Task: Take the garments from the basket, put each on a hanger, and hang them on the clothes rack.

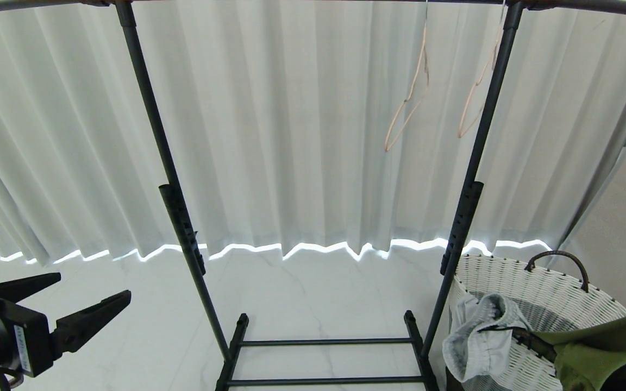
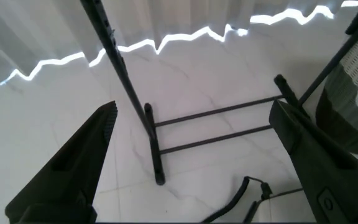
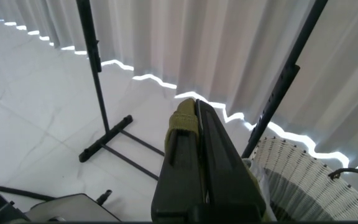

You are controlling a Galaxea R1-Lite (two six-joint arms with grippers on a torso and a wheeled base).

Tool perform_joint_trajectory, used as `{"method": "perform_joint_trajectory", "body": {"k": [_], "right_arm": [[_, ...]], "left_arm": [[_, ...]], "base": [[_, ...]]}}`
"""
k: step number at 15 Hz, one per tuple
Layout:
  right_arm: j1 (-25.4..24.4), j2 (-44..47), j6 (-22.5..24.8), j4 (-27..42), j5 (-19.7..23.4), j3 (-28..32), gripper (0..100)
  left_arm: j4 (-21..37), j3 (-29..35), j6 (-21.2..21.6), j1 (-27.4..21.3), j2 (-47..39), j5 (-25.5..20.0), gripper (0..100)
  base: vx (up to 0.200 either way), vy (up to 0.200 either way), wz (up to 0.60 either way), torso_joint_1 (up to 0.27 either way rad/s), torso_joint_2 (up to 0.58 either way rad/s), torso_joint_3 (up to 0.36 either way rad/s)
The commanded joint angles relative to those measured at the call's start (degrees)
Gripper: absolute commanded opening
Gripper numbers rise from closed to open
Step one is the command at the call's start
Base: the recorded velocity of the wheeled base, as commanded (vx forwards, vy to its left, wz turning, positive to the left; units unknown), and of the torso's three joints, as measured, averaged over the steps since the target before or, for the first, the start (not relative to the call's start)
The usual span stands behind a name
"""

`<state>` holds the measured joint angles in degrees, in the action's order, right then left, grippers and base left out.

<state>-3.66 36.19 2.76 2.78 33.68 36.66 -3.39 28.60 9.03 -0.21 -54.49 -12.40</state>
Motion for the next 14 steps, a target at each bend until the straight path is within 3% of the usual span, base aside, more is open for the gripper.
{"method": "perform_joint_trajectory", "body": {"k": [1,4,7,9,10,12,14], "right_arm": [[-0.03,1.34,0.06,-0.14,0.07,0.26,0],[-0.39,1.69,0.06,-0.14,0.16,0.43,0],[-3.99,3.71,-0.03,-0.05,0.07,2.45,0],[-4.78,4.32,-0.12,-0.05,0.07,2.89,0],[-8.91,6.78,-0.56,0.21,0.07,5.27,0],[-12.25,9.33,-3.11,-0.05,0.07,7.29,0],[-14.80,11.00,-4.07,-0.41,-0.02,8.08,0]], "left_arm": [[-0.13,-0.39,0.02,-0.85,1.14,-0.96,100],[-0.57,-0.30,0.28,-5.95,0.70,-4.48,100],[-0.83,3.74,-0.24,-20.01,-4.39,-4.30,100],[-0.65,5.06,-0.16,-22.64,-6.15,-4.13,100],[-0.65,10.25,-0.33,-34.51,-13.10,0.09,100],[-0.83,13.59,-1.12,-43.21,-19.34,4.58,100],[-1.80,16.14,-1.83,-48.84,-24.26,5.02,100]], "base": [[0.000,0.000,0.00,0.000,0.00,0.000],[0.000,0.000,0.00,0.000,0.00,0.000],[0.000,0.000,0.00,0.000,0.00,0.000],[0.000,0.000,0.00,0.000,0.00,0.000],[0.000,0.000,0.00,0.000,0.00,0.000],[0.000,0.000,0.00,0.000,0.00,0.000],[0.000,0.000,0.00,0.000,0.00,0.000]]}}
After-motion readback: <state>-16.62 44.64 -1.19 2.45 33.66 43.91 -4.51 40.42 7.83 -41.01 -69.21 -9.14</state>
